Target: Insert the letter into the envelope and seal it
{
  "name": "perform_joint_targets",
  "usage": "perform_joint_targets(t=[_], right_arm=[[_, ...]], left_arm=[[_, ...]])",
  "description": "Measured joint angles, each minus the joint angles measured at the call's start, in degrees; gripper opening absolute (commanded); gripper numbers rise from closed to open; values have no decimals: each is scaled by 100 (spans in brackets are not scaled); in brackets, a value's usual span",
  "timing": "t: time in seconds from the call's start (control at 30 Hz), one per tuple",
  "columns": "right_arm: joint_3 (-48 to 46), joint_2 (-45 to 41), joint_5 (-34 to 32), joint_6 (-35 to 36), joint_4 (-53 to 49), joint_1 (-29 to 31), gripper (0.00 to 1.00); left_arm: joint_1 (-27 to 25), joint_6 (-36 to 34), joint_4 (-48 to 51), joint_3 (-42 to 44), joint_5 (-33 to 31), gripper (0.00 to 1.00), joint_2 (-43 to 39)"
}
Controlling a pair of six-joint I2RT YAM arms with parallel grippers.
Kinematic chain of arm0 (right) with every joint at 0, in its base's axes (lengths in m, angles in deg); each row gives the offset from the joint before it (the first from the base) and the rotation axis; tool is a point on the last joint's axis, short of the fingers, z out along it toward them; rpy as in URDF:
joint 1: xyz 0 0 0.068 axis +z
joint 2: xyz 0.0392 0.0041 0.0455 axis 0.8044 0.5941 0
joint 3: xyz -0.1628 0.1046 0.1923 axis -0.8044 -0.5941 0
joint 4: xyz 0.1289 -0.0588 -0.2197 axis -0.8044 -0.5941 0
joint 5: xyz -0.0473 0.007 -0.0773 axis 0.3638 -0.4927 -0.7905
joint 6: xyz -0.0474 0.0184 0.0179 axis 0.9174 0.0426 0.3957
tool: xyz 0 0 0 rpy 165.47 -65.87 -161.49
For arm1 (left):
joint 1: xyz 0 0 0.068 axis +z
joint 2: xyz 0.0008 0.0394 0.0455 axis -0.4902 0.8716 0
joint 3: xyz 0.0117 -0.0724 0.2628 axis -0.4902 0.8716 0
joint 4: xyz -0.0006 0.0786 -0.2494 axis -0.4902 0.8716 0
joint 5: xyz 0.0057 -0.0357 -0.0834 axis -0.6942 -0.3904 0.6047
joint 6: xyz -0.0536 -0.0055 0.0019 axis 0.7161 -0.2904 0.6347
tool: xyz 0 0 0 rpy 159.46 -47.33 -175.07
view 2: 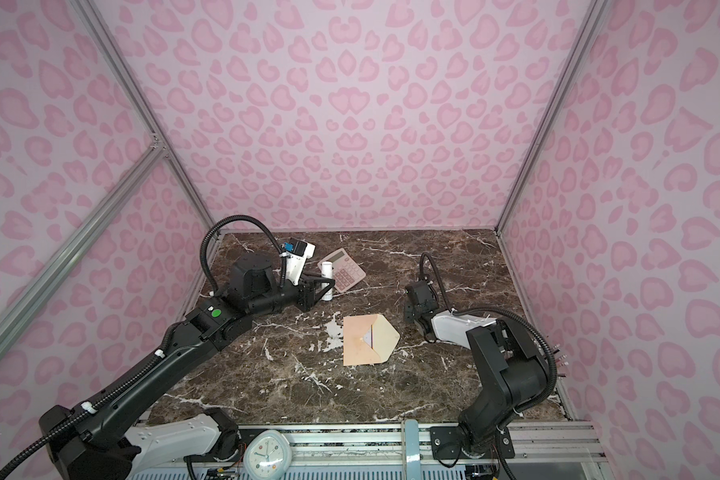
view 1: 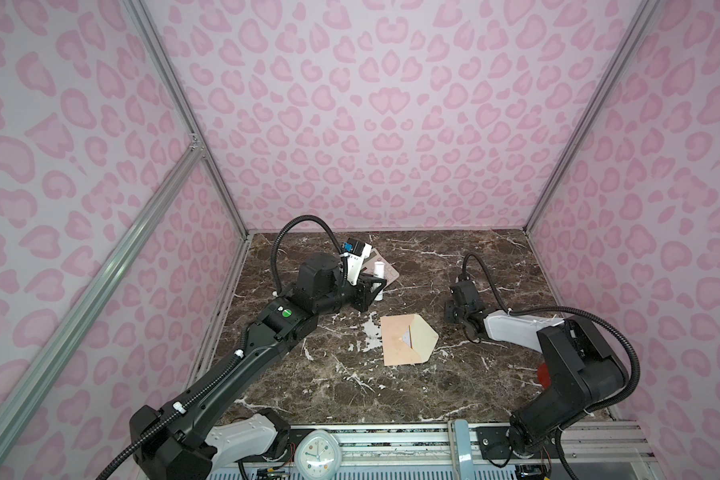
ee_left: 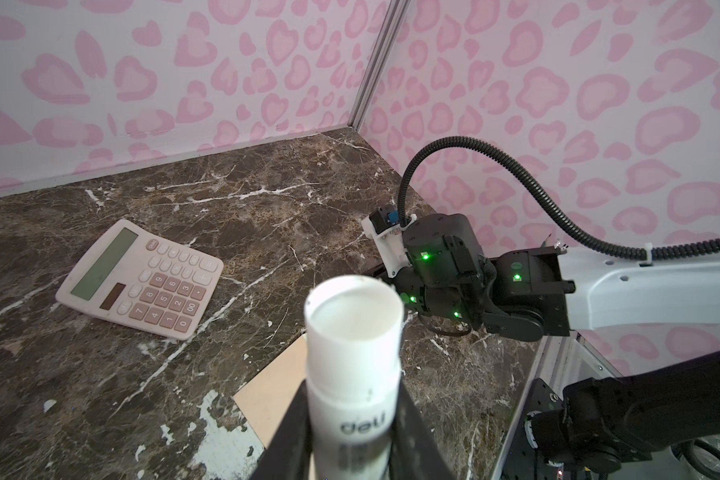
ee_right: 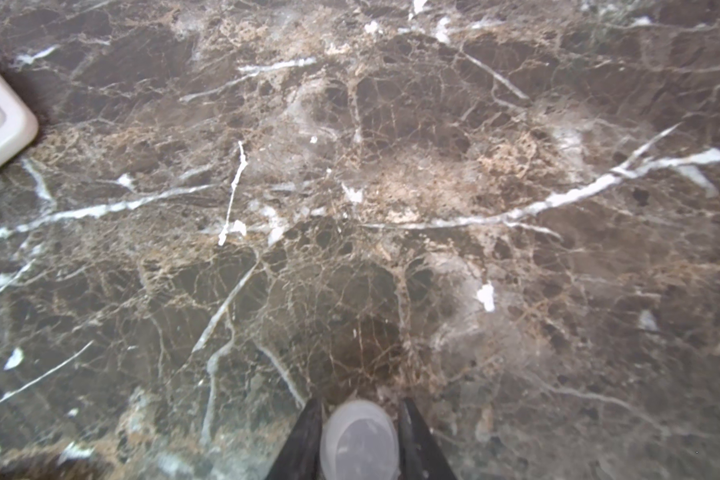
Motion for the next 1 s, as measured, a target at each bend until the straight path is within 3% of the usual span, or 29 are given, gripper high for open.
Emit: perform_joint_targets(t=[0.33, 0.57, 0.8, 1.0], right_arm=[[59, -214, -63, 0, -216, 9, 49], [533, -1287, 83, 269, -560, 210, 51], [625, -2664, -72, 1314, -59, 1683, 51], [518, -2859, -645, 2347, 901, 2896, 52]], left_arm=[[0, -26, -9, -31, 22, 4, 118], [92, 203, -476, 28, -72, 4, 136], [219, 798, -1679, -133, -490, 4, 520], [205, 1233, -2669, -595, -767, 4, 999]])
